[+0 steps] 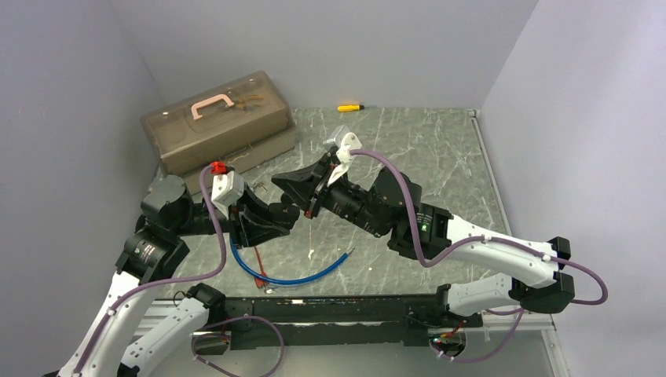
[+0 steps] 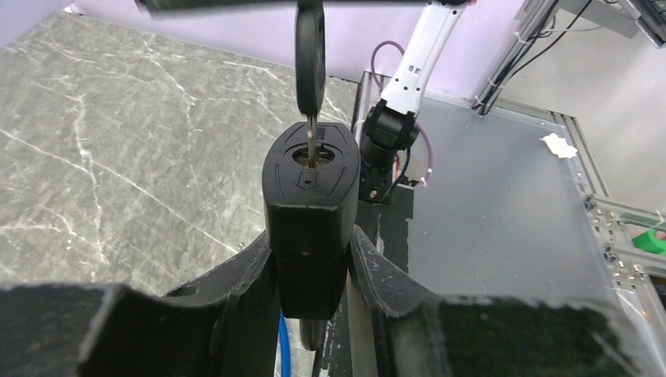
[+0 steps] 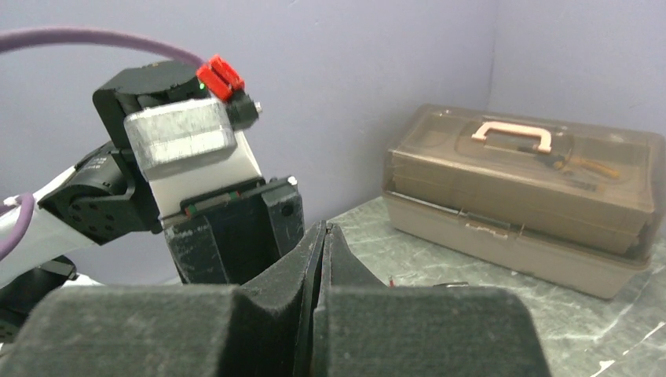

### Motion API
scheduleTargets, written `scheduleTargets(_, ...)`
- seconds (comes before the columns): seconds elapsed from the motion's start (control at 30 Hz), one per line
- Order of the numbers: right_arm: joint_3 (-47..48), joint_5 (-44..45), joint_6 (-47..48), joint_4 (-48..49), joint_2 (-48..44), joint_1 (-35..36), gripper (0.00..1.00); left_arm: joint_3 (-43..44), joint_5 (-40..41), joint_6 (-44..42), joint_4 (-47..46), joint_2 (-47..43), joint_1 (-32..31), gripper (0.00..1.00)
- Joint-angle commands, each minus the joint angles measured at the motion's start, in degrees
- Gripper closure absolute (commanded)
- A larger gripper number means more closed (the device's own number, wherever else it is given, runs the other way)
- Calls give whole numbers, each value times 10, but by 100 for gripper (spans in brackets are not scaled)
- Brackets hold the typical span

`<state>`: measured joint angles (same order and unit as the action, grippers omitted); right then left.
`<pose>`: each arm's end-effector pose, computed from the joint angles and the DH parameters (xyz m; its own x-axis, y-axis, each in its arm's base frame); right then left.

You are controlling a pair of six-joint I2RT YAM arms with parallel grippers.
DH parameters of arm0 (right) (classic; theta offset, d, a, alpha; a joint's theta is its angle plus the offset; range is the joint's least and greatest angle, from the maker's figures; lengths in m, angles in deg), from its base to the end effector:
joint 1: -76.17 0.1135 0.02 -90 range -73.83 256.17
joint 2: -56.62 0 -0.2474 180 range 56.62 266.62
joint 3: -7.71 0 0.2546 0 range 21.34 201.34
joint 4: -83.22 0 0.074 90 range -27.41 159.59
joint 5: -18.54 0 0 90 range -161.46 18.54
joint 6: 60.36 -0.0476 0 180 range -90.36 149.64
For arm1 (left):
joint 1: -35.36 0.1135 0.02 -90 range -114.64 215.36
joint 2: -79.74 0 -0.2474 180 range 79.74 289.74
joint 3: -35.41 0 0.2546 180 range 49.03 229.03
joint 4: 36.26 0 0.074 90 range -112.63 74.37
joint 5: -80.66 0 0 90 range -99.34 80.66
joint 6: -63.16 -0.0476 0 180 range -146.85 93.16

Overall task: Unlock with the key
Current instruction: Unlock the lock.

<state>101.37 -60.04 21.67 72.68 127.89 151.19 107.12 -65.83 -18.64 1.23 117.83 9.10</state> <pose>0.0851 0.2816 0.4696 -0.0718 0.2575 -0.9636 -0.8955 0.4088 0.1760 0.1056 -0.0964 0.4003 -0.2012 0.0114 -0.9795 0.9715 0.1300 -0.1980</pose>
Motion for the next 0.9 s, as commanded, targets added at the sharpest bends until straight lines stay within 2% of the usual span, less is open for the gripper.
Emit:
scheduleTargets(0.0, -35, -5, -40, -7, -3, 1, 100, 24, 10, -2, -87, -11, 10, 100)
scheduleTargets(0.33, -97, -25, -87, 0, -14, 4, 100, 25, 24, 16, -110, -12, 20, 100)
scheduleTargets(0.47, -80, -13, -88, -27, -17, 1, 98, 23, 9, -3, -102, -16, 21, 100)
scheduleTargets(0.57, -18, -16, -58, -85, -23, -12, 62, 17, 12, -54, -56, -22, 21, 100)
scheduleTargets(0.63, 28, -31, -44, -120, -22, -23, 50, 14, 28, -116, -23, -28, 21, 100)
scheduleTargets(0.73, 76, -74, -33, -172, -21, -37, 41, 12, 52, -162, 17, -34, 21, 100)
scheduleTargets(0.87, 99, -131, -38, -231, -18, -54, 42, 10, 58, -181, 37, -38, 21, 100)
